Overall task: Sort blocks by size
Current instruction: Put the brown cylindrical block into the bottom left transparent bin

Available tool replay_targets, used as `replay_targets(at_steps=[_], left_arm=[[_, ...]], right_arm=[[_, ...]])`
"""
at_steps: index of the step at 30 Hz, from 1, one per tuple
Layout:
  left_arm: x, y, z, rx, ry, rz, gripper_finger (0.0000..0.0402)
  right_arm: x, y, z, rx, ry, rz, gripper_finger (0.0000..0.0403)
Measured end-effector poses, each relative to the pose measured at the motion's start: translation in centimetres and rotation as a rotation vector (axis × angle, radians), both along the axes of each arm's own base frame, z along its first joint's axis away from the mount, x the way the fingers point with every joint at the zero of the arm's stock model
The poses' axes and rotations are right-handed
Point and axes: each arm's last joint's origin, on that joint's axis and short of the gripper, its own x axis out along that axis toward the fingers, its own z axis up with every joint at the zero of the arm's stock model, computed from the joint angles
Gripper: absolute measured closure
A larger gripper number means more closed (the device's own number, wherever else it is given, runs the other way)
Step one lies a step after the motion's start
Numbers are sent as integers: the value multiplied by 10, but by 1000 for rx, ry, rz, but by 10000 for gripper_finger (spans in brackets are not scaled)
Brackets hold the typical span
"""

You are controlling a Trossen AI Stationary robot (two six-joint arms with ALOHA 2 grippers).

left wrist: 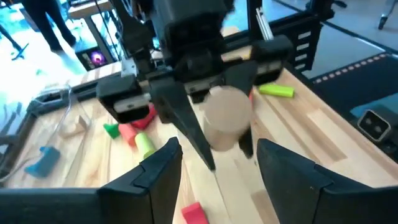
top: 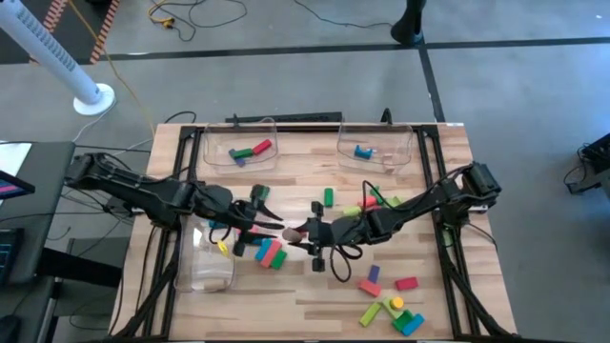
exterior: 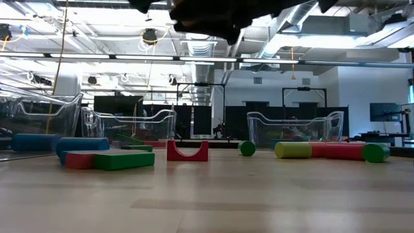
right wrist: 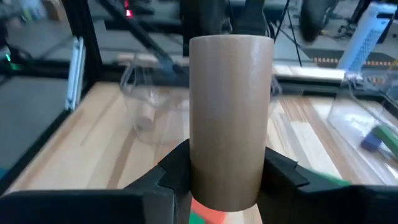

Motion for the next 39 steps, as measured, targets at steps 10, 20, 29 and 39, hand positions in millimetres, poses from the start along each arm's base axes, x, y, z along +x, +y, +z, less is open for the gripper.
replay_targets(at_steps=[10, 20, 29, 39], left_arm=[[-17, -4, 15, 86, -83, -38, 197], [-15, -11, 12, 174, -88, -147, 197], [-18, -12, 6, 157, -29, -176, 197], [-3, -17, 2, 135, -55, -207, 197]], right_arm=[[16, -12, 16, 58, -75, 104, 246], [45, -2, 13, 52, -20, 208, 246], [46, -8, 17, 63, -34, 194, 246], [47, -9, 17, 74, -39, 198, 246]])
